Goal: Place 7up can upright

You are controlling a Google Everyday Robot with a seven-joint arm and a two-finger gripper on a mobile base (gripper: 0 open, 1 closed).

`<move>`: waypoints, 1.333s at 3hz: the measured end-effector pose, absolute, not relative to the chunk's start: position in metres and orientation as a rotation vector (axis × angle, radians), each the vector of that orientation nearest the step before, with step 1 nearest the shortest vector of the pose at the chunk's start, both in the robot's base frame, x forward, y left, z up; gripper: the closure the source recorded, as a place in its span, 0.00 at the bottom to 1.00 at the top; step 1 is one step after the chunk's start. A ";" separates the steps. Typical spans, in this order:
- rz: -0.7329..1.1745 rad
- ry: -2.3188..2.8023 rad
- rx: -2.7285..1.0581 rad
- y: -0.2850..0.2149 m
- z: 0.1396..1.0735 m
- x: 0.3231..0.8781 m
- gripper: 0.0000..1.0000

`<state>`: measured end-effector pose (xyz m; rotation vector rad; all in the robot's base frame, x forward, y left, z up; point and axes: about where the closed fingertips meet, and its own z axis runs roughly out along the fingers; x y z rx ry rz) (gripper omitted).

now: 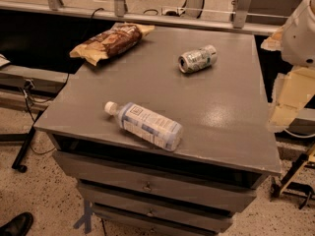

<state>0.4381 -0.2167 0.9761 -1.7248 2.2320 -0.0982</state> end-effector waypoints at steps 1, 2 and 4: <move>-0.098 2.232 -1.725 -0.217 0.976 0.438 0.00; -0.113 2.187 -1.724 -0.216 0.970 0.468 0.00; -0.163 2.043 -1.723 -0.213 0.942 0.576 0.00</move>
Offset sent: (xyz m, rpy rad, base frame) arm 0.0765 -0.0010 -0.0195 0.0262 -0.0803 0.0467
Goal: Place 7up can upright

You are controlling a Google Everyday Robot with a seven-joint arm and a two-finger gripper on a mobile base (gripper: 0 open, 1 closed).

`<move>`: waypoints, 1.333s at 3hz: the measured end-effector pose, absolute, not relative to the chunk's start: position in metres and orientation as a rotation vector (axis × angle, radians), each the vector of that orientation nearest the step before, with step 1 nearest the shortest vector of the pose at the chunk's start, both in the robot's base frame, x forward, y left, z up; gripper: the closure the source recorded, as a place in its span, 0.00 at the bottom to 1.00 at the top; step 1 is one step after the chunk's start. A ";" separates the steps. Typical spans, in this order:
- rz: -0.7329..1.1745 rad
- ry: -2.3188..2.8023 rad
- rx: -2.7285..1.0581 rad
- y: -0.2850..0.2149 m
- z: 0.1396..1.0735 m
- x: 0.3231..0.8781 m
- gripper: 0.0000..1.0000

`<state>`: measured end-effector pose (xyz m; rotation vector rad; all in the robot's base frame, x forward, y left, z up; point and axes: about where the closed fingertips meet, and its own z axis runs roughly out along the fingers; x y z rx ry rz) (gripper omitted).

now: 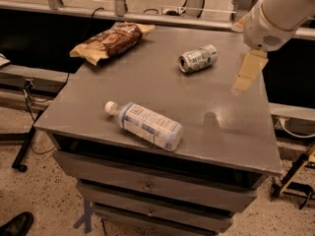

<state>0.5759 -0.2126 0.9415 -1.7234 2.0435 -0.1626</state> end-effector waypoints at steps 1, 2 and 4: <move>-0.181 1.982 -1.744 -0.200 0.923 0.628 0.00; -0.188 1.948 -1.795 -0.190 0.904 0.667 0.00; -0.150 1.921 -1.926 -0.167 0.872 0.708 0.00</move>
Offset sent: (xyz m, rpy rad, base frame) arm 0.1402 0.0333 -0.0553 -0.0422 -0.0418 0.1303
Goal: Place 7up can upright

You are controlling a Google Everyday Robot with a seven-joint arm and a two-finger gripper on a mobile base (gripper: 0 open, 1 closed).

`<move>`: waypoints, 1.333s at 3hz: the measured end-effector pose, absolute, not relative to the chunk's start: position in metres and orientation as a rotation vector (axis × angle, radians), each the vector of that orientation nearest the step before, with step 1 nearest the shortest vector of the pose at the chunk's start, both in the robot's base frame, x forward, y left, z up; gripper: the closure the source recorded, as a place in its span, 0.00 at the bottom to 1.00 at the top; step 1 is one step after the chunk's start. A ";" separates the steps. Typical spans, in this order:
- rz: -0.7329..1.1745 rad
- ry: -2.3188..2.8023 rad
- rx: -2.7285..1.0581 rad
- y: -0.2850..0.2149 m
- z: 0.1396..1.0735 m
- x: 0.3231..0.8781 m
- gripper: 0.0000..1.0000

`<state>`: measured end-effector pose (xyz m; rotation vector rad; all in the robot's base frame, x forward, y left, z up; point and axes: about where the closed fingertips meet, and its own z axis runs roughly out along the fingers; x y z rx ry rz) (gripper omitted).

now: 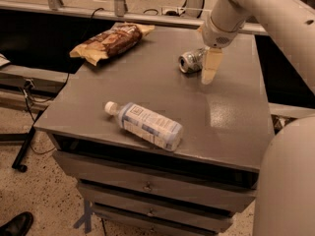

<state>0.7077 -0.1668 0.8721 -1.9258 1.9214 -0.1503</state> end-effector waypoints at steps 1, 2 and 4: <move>-0.117 1.921 -2.004 -0.153 0.854 0.715 0.00; -0.100 1.947 -2.061 -0.146 0.840 0.719 0.17; -0.097 1.978 -2.074 -0.145 0.842 0.724 0.65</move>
Offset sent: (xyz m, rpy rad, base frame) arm 0.0175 0.0261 -0.0402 -0.1093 0.1588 0.0682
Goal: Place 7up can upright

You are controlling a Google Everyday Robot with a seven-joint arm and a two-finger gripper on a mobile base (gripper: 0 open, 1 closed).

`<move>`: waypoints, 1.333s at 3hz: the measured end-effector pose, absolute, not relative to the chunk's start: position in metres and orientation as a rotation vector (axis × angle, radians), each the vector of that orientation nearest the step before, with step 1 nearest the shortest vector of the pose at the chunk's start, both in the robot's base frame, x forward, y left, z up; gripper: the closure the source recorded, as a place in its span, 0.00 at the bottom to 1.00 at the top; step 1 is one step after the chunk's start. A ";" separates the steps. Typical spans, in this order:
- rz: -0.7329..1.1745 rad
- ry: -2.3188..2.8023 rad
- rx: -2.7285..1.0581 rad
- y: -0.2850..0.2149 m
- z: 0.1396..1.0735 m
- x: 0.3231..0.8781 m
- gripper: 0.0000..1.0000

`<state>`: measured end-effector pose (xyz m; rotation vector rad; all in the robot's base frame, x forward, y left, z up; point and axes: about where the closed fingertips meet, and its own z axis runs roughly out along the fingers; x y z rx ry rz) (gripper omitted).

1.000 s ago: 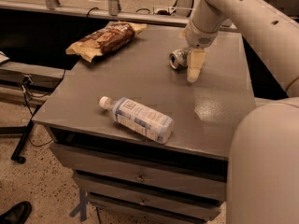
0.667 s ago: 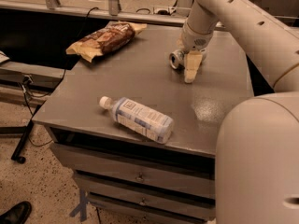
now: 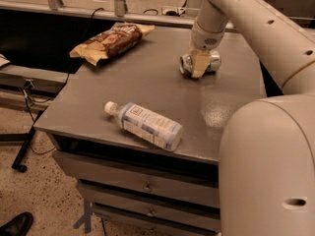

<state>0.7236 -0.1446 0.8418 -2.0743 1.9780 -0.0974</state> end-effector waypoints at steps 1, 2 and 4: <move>-0.097 1.978 -2.074 -0.145 0.843 0.724 0.87; 0.032 2.017 -1.939 -0.157 0.864 0.701 1.00; 0.525 1.936 -1.329 -0.215 0.941 0.627 1.00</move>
Offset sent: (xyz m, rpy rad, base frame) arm -0.0980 -0.0666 0.1208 0.5595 0.1093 -0.3270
